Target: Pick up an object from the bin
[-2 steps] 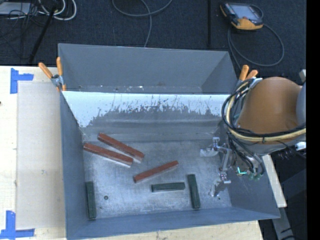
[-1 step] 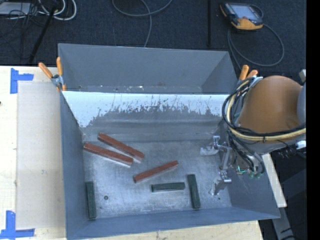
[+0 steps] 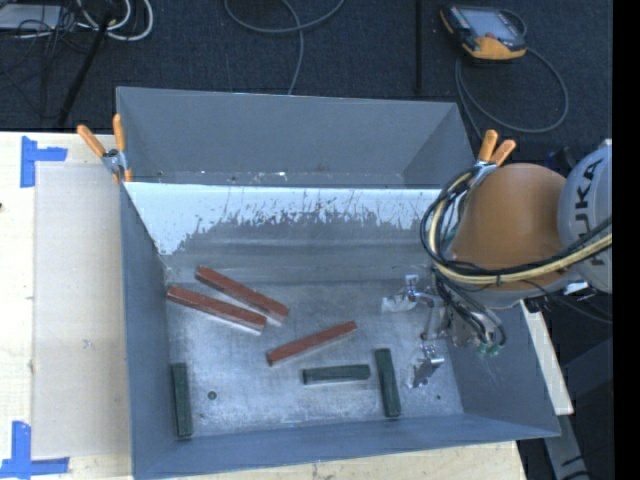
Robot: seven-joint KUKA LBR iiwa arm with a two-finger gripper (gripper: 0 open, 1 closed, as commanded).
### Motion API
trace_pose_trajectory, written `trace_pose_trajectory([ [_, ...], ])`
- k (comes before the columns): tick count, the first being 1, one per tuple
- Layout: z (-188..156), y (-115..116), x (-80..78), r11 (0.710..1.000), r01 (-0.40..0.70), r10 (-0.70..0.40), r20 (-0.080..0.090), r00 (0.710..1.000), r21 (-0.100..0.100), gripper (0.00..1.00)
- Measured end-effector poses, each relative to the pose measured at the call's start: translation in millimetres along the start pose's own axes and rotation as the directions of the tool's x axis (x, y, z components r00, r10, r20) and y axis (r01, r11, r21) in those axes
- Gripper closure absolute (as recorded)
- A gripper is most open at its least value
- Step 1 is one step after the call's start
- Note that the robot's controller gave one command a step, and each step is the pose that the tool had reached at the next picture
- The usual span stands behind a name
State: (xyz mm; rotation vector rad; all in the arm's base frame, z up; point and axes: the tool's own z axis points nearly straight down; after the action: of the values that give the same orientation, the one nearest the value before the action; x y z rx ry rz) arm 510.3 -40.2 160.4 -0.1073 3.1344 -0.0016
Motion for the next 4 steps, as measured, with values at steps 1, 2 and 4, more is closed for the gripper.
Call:
trace_pose_trajectory([
  [1,86,20,-25.4,0.998,-0.067,0.067,0.005,0.998,-0.001,1.00],
  [2,88,20,-23.1,0.998,-0.065,0.065,-0.002,0.998,-0.001,0.00],
  [4,84,86,-52.2,0.998,-0.067,0.067,0.009,0.998,-0.001,1.00],
])
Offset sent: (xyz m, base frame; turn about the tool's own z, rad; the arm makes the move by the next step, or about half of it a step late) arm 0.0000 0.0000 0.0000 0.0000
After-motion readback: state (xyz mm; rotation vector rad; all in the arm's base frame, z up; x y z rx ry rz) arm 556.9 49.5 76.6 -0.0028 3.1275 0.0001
